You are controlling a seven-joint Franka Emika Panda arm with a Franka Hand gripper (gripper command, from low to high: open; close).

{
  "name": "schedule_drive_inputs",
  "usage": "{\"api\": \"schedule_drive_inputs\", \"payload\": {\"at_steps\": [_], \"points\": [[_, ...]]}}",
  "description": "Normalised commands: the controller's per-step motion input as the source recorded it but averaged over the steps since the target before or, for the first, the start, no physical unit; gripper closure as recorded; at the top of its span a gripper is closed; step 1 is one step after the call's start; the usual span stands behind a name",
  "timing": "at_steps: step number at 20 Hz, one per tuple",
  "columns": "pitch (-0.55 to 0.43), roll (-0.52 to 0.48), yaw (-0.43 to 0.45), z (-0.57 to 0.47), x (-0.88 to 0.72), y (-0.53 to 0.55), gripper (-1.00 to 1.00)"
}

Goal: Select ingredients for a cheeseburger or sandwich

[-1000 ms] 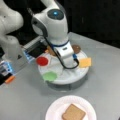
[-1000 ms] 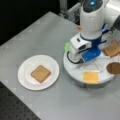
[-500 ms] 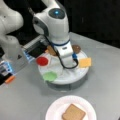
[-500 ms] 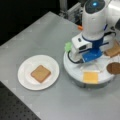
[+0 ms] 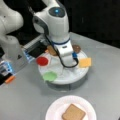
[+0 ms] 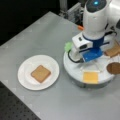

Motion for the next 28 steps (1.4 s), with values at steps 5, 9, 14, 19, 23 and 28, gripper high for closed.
{"api": "schedule_drive_inputs", "payload": {"at_steps": [5, 9, 14, 19, 23, 28], "points": [[-0.078, -0.063, -0.021, 0.1, -0.21, 0.09, -1.0], [-0.06, -0.042, -0.055, 0.02, -0.18, 0.13, -1.0], [-0.071, -0.056, -0.246, 0.12, -0.19, 0.15, -1.0], [-0.03, -0.036, -0.452, 0.18, -0.13, 0.13, -1.0], [0.134, 0.113, -0.595, 0.12, -0.04, 0.06, -1.0], [0.115, 0.196, -0.589, 0.11, 0.09, -0.05, -1.0]]}}
